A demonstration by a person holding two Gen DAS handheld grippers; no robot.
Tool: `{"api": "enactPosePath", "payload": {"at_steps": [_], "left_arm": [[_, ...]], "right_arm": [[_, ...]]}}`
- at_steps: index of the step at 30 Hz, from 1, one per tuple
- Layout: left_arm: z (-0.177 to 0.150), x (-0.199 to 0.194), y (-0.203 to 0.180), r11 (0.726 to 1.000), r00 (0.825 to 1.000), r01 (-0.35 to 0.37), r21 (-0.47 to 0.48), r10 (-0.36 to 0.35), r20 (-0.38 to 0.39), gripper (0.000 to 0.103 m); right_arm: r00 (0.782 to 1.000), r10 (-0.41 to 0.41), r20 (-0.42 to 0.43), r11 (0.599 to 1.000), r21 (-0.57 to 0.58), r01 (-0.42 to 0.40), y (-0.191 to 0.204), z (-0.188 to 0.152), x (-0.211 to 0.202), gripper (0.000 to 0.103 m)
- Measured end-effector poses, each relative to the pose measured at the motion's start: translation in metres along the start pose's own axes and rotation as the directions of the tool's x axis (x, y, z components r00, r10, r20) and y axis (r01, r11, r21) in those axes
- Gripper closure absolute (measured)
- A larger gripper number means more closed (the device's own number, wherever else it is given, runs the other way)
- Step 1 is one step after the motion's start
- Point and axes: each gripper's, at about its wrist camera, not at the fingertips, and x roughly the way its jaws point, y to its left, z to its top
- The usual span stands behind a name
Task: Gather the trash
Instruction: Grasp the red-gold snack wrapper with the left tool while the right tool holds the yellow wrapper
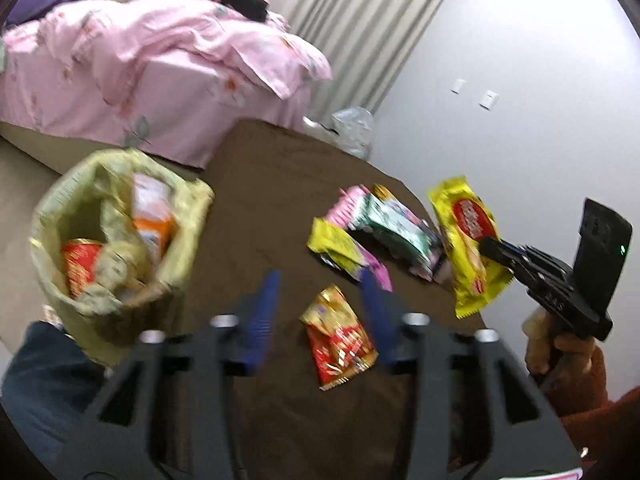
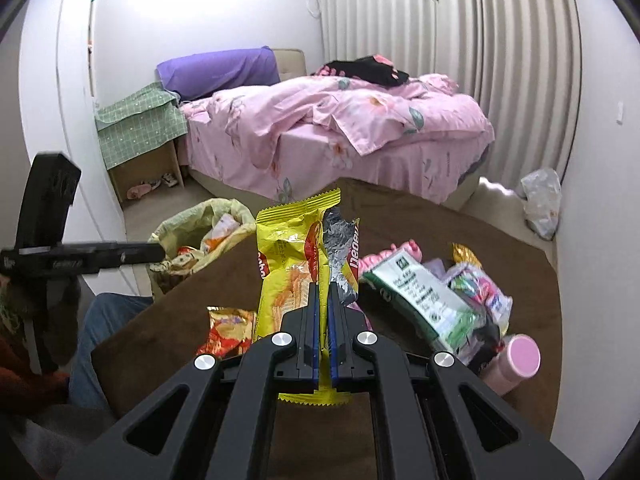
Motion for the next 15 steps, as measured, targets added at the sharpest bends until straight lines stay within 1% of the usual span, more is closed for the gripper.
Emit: {"api": "enactPosePath", "payload": {"at_steps": [4, 7, 9, 11, 12, 13, 14, 15], "left_arm": [[-0.019, 0.031, -0.005, 1.0, 0.998, -0.009, -0.012, 0.008, -0.066, 0.056], [-0.026, 0.054, -0.006, 0.999, 0.993, -0.046, -0.028, 0.043, -0.107, 0.056], [-0.028, 0.069, -0.008, 0.998, 0.989, -0.059, -0.038, 0.053, -0.137, 0.056], [-0.03, 0.082, -0.013, 0.998, 0.984, -0.063, -0.022, 0.059, -0.168, 0.056], [-0.032, 0.086, -0.014, 0.997, 0.981, -0.076, -0.01, 0.073, -0.179, 0.056], [-0.033, 0.091, -0.015, 0.996, 0.976, -0.094, 0.006, 0.093, -0.196, 0.07], [-0.033, 0.093, -0.014, 0.995, 0.974, -0.097, 0.012, 0.097, -0.206, 0.083], [-0.034, 0.093, -0.014, 0.996, 0.972, -0.091, 0.015, 0.092, -0.216, 0.084]], "right_arm": [[0.999, -0.032, -0.013, 0.998, 0.057, 0.033, -0.013, -0.013, -0.004, 0.097], [0.999, -0.048, -0.021, 0.994, 0.098, 0.05, -0.025, -0.022, -0.007, 0.097], [0.998, -0.054, -0.025, 0.991, 0.119, 0.057, -0.031, -0.027, -0.008, 0.097], [0.998, -0.061, -0.029, 0.989, 0.135, 0.064, -0.036, -0.031, -0.008, 0.097], [0.998, -0.061, -0.03, 0.988, 0.138, 0.065, -0.036, -0.032, -0.008, 0.097], [0.998, -0.06, -0.031, 0.988, 0.139, 0.064, -0.037, -0.033, -0.008, 0.097], [0.998, -0.059, -0.03, 0.988, 0.139, 0.063, -0.037, -0.033, -0.007, 0.097], [0.998, -0.058, -0.028, 0.989, 0.135, 0.062, -0.036, -0.032, -0.007, 0.097]]}}
